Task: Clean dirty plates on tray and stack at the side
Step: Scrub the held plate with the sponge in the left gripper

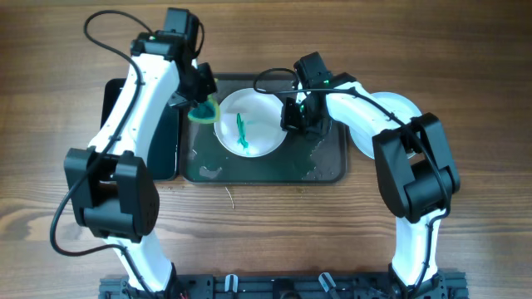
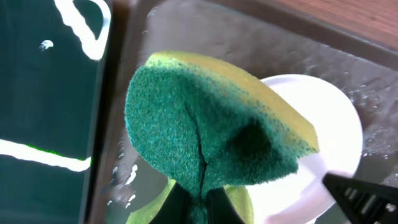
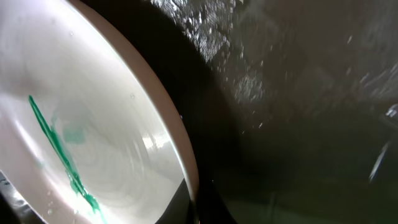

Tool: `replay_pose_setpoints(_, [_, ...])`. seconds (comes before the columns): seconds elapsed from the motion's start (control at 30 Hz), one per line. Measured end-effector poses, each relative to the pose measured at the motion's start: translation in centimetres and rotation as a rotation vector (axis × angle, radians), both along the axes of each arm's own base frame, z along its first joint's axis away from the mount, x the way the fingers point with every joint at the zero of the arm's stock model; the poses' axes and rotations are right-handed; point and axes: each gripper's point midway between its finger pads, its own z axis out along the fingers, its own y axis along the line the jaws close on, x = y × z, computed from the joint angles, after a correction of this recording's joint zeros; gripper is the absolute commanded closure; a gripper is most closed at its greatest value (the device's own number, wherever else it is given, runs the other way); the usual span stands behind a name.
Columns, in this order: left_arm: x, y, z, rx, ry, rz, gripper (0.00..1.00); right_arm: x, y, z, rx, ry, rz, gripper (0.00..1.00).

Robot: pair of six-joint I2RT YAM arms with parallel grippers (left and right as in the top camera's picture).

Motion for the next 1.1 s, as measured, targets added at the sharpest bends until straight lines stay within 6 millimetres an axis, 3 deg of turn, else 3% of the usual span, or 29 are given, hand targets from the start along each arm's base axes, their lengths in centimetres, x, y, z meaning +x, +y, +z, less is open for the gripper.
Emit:
replay_pose_setpoints(0.3, [-1.1,-6.3,-4.1,-0.015,0.013,-0.145,0.96,-0.4,0.3,0.0,0.021,0.028,-0.020,0.96])
replay_pose_setpoints(0.5, [-2.4,-6.8,-9.5,0.019,0.142,-0.166,0.96,-0.6,0.4,0.0,0.026,0.034,-0.016,0.96])
replay_pose_setpoints(0.7, [-3.5,-7.5,-9.8,-0.031,0.196,-0.205,0.96,-0.7,0.5,0.0,0.025,0.036,-0.010,0.96])
replay_pose_setpoints(0.87, [-4.7,-11.2,-9.6,-0.257,0.219,-0.395,0.96,-0.8,0.5,0.0,0.027,0.039,-0.010,0.96])
replay_pose_setpoints(1.0, [-2.7,-13.0,-9.3,-0.331,0.114,-0.450,0.96,-0.8,0.5,0.0,0.027,0.040,-0.010,0.96])
replay_pose_setpoints(1.1, [-1.2,-12.0,-9.8,-0.245,0.077,-0.372,0.96,-0.8,0.5,0.0,0.028,0.039,-0.009,0.96])
